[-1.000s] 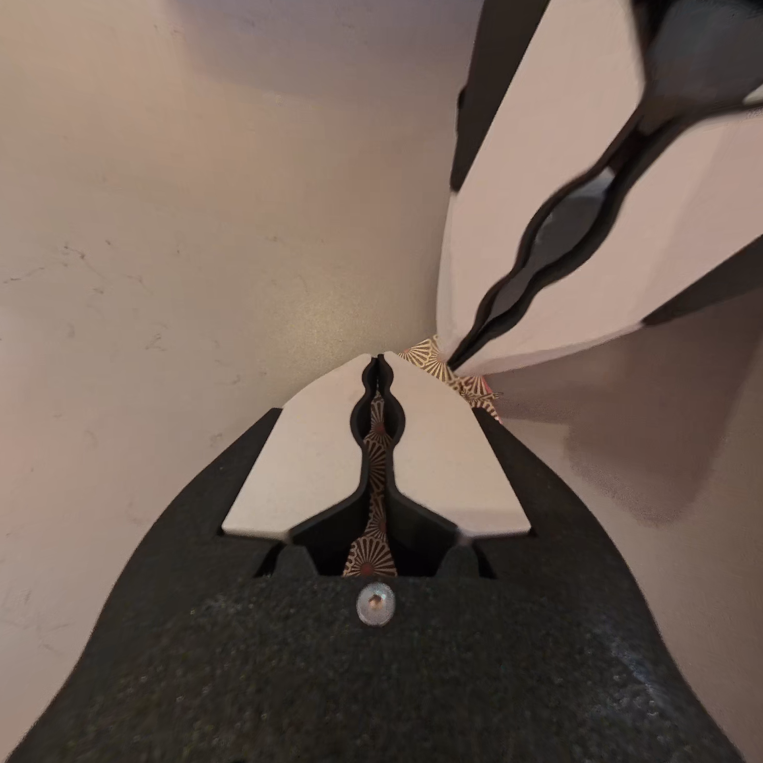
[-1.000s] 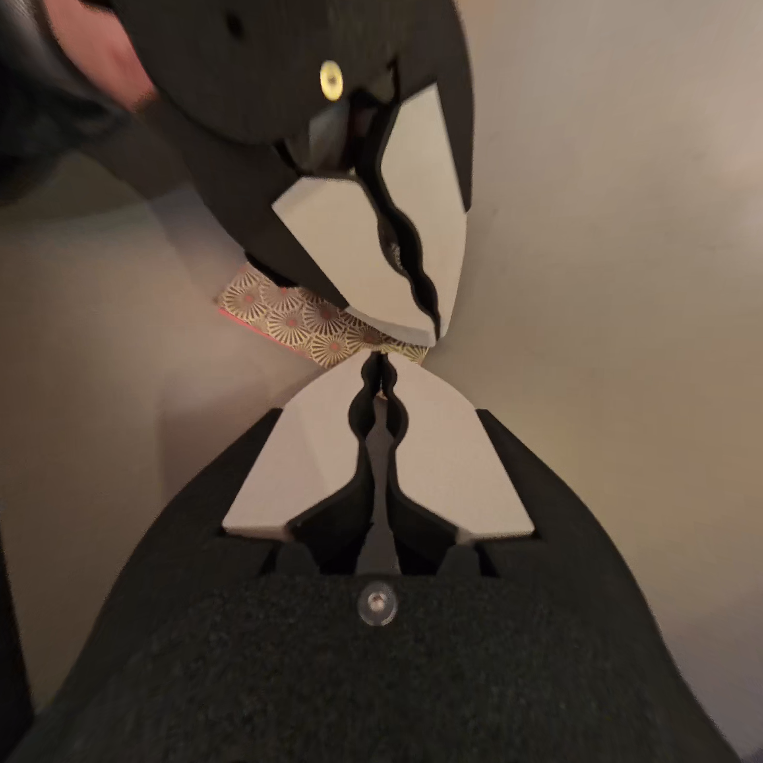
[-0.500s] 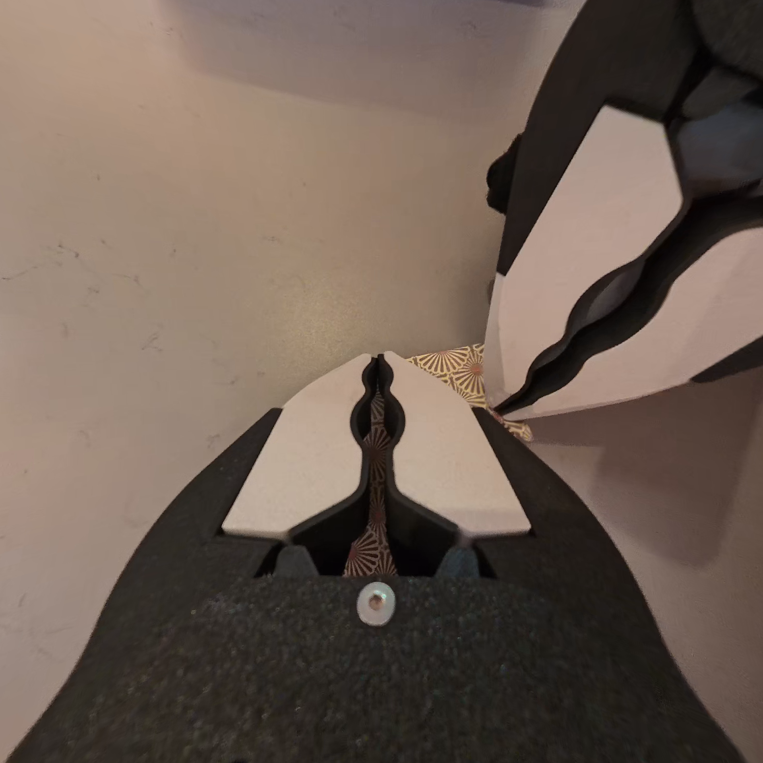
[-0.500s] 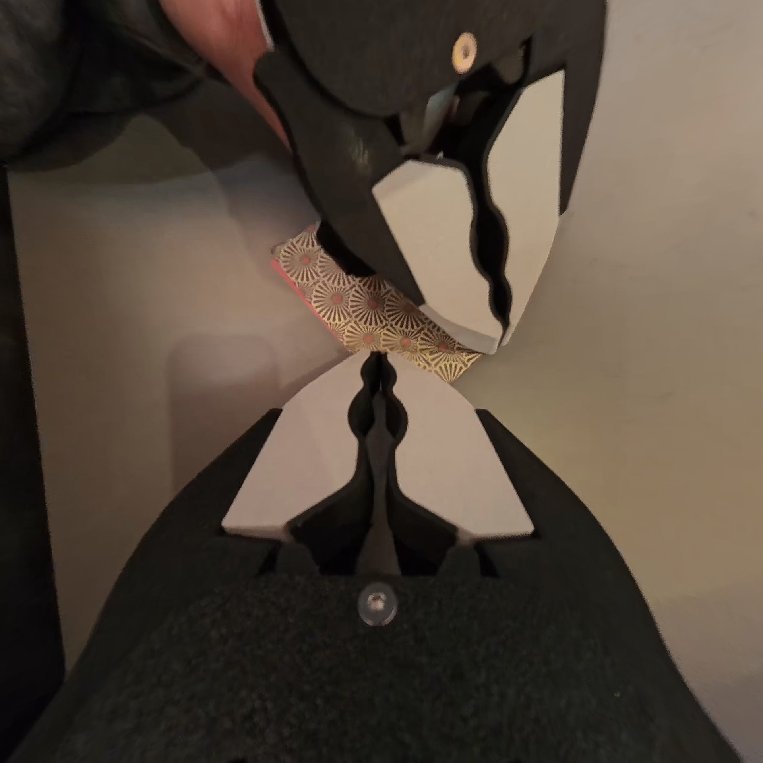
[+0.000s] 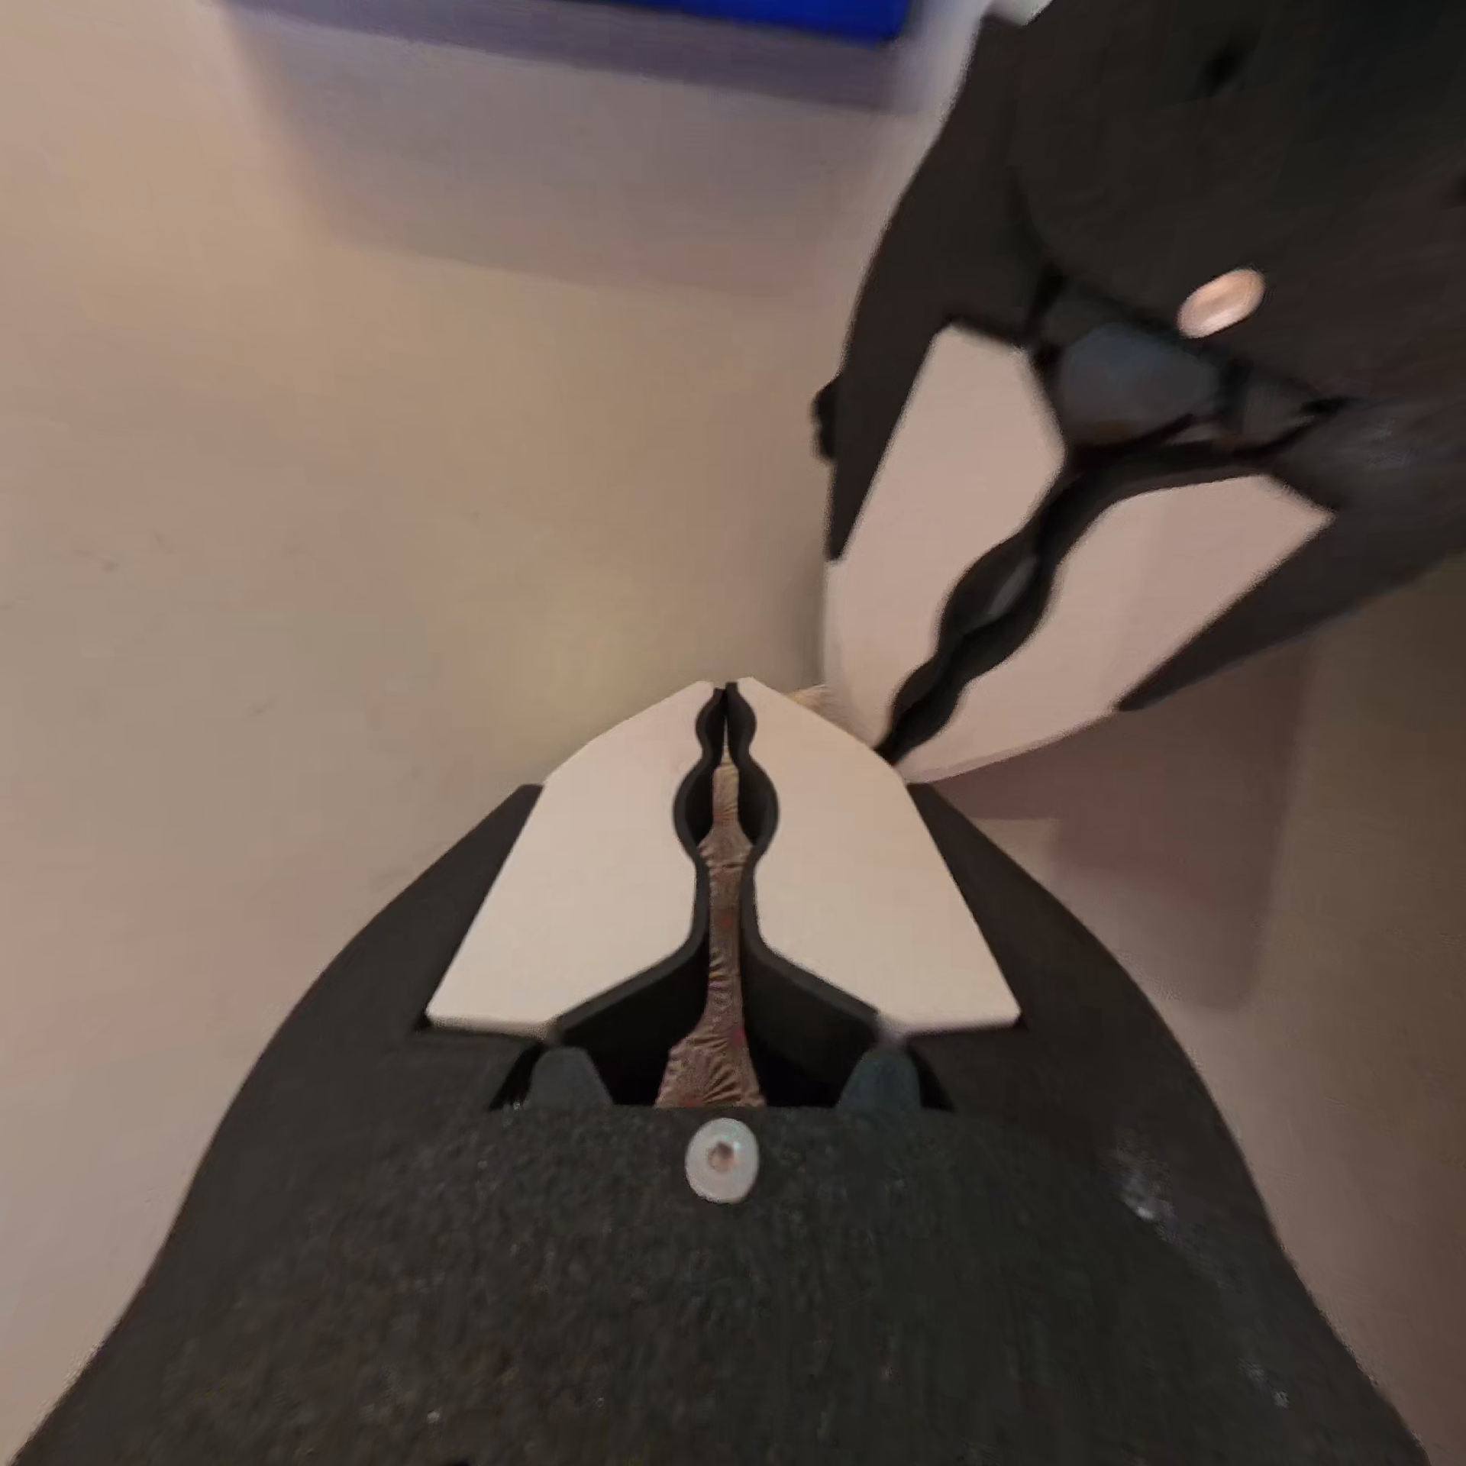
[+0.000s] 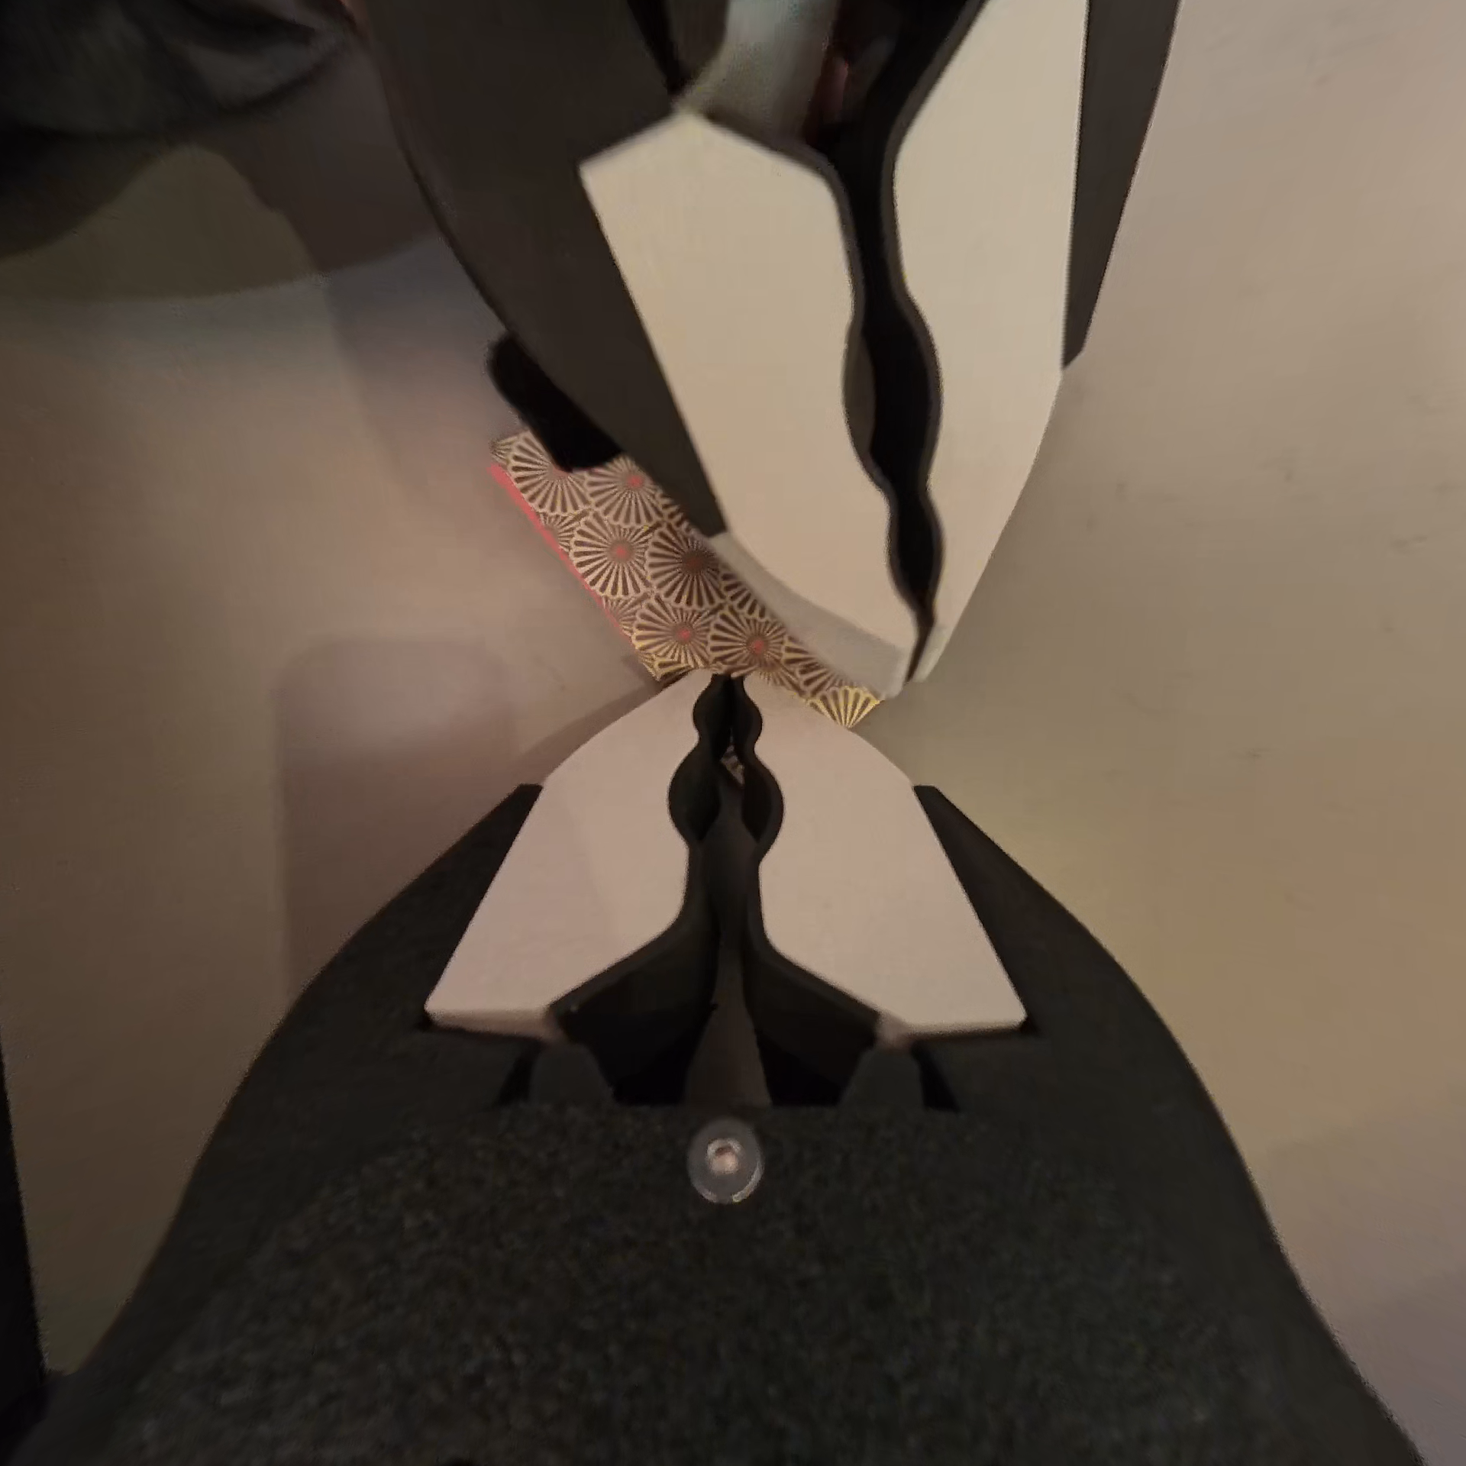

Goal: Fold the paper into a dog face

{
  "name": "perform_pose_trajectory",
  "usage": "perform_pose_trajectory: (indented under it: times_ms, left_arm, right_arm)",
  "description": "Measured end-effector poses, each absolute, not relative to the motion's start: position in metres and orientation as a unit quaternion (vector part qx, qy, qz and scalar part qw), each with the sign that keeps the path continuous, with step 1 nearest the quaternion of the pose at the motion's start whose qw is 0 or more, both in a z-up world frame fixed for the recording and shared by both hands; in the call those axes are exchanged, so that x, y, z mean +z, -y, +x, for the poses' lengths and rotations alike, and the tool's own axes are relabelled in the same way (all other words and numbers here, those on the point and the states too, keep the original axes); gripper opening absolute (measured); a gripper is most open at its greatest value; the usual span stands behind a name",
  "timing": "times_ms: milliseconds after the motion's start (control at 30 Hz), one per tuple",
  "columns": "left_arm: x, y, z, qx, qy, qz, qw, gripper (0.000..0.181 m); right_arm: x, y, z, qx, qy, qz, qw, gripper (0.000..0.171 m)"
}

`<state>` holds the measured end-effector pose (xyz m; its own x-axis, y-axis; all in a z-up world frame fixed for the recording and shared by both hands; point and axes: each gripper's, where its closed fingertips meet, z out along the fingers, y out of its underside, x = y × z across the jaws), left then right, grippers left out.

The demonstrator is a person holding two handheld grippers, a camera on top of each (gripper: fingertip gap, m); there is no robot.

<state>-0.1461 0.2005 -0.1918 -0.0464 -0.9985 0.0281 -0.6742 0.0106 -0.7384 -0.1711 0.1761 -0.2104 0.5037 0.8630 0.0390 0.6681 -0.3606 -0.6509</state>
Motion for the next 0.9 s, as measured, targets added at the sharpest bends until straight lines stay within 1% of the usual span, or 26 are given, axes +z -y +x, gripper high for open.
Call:
perform_pose_trajectory:
  times_ms: [33, 100, 167, 267, 367, 533, 700, 900]
  left_arm:
    - [-0.187, -0.193, -0.144, -0.334, -0.657, -0.627, 0.253, 0.000]
    - [-0.189, -0.190, -0.142, -0.355, -0.653, -0.631, 0.223, 0.000]
    - [-0.203, -0.191, -0.145, -0.347, -0.660, -0.640, 0.188, 0.000]
    - [-0.207, -0.192, -0.145, -0.338, -0.668, -0.640, 0.175, 0.000]
    - [-0.209, -0.192, -0.145, -0.308, -0.686, -0.631, 0.191, 0.000]
    - [-0.209, -0.193, -0.145, -0.310, -0.678, -0.639, 0.191, 0.000]
    - [-0.210, -0.193, -0.145, -0.306, -0.677, -0.640, 0.196, 0.000]
    - [-0.210, -0.194, -0.144, -0.300, -0.678, -0.638, 0.206, 0.000]
  right_arm:
    - [-0.210, -0.176, -0.171, 0.157, 0.475, -0.808, 0.310, 0.000]
    - [-0.210, -0.176, -0.171, 0.159, 0.478, -0.806, 0.311, 0.000]
    - [-0.210, -0.176, -0.171, 0.163, 0.479, -0.803, 0.315, 0.000]
    - [-0.210, -0.176, -0.172, 0.151, 0.491, -0.794, 0.325, 0.000]
    - [-0.208, -0.174, -0.172, 0.132, 0.498, -0.792, 0.327, 0.000]
    - [-0.195, -0.171, -0.182, 0.133, 0.489, -0.785, 0.357, 0.000]
    - [-0.209, -0.166, -0.184, 0.128, 0.484, -0.800, 0.332, 0.000]
    - [-0.210, -0.150, -0.192, 0.166, 0.484, -0.798, 0.319, 0.000]
